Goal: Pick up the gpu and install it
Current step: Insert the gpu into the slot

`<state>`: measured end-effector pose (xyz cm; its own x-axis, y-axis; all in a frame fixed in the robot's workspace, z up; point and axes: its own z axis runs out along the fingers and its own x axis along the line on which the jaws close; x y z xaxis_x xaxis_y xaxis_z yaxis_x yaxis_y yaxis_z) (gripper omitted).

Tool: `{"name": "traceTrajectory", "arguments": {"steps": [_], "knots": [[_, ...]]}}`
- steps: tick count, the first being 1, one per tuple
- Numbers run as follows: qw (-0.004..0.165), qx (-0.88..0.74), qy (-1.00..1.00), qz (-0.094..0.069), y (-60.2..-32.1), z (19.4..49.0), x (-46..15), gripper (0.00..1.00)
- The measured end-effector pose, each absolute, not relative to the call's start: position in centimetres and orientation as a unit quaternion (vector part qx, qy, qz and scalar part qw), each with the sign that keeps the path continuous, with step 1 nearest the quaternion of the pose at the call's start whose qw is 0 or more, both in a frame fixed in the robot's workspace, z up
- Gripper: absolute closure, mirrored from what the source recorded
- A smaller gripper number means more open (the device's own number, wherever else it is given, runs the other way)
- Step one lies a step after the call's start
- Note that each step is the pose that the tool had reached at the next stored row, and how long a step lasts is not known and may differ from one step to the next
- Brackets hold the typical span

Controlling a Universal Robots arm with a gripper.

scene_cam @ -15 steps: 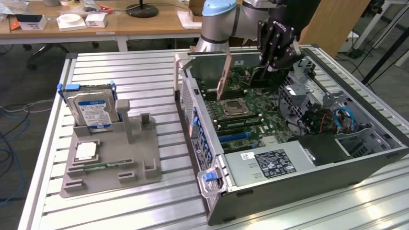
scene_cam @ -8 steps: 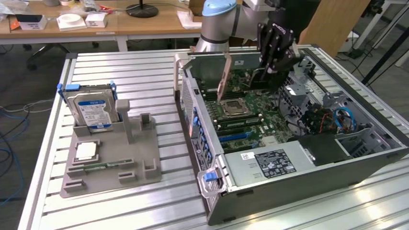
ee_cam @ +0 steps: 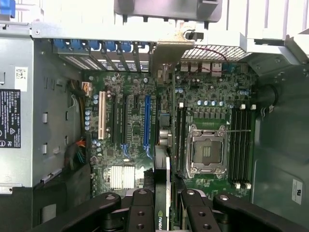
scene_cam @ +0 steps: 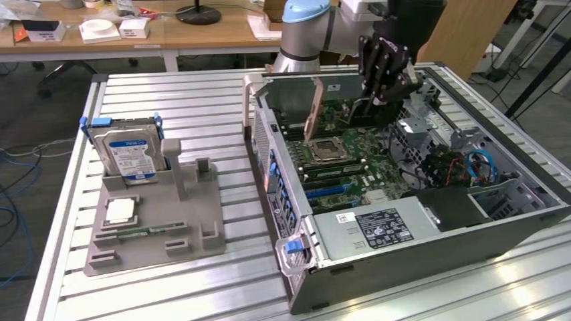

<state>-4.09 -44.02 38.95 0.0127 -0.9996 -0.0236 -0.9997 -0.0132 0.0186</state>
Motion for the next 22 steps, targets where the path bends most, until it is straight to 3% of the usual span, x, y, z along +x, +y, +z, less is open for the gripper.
{"name": "traceTrajectory", "arguments": {"steps": [22], "knots": [[0.011, -0.712, 0.702, 0.005, -44.0, 37.8, -4.1, 0.74]]}}
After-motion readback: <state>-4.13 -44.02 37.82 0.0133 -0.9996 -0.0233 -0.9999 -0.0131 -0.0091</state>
